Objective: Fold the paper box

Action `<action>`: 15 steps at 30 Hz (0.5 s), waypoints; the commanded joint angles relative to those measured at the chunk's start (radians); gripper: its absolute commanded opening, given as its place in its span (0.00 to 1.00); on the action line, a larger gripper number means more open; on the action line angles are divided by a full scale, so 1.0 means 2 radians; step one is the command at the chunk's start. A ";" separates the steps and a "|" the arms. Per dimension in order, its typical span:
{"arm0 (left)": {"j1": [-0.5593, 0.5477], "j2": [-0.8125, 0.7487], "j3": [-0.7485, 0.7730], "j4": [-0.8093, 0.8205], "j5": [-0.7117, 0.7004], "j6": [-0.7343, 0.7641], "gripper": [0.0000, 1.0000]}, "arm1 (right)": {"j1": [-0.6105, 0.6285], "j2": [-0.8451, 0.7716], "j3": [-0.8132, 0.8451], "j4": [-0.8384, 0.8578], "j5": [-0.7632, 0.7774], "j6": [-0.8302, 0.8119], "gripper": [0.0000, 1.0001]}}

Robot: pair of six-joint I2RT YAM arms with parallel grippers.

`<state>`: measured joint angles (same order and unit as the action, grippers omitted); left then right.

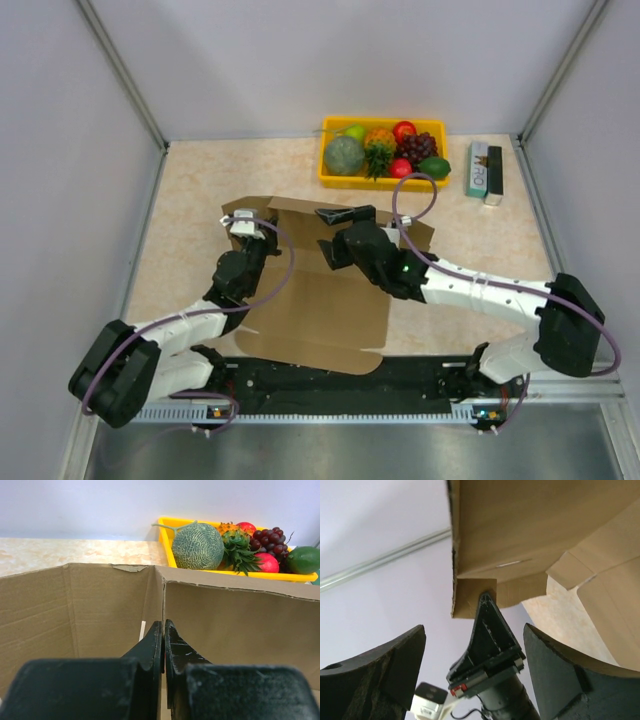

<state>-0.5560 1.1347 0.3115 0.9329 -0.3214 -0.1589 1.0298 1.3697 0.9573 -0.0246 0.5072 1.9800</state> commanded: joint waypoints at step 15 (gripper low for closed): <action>-0.033 0.012 -0.024 0.104 -0.063 -0.012 0.00 | -0.022 0.079 0.106 -0.072 0.078 0.045 0.40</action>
<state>-0.6086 1.1526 0.2726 1.0302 -0.4171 -0.1677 1.0035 1.5242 1.1336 -0.1413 0.6155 1.9938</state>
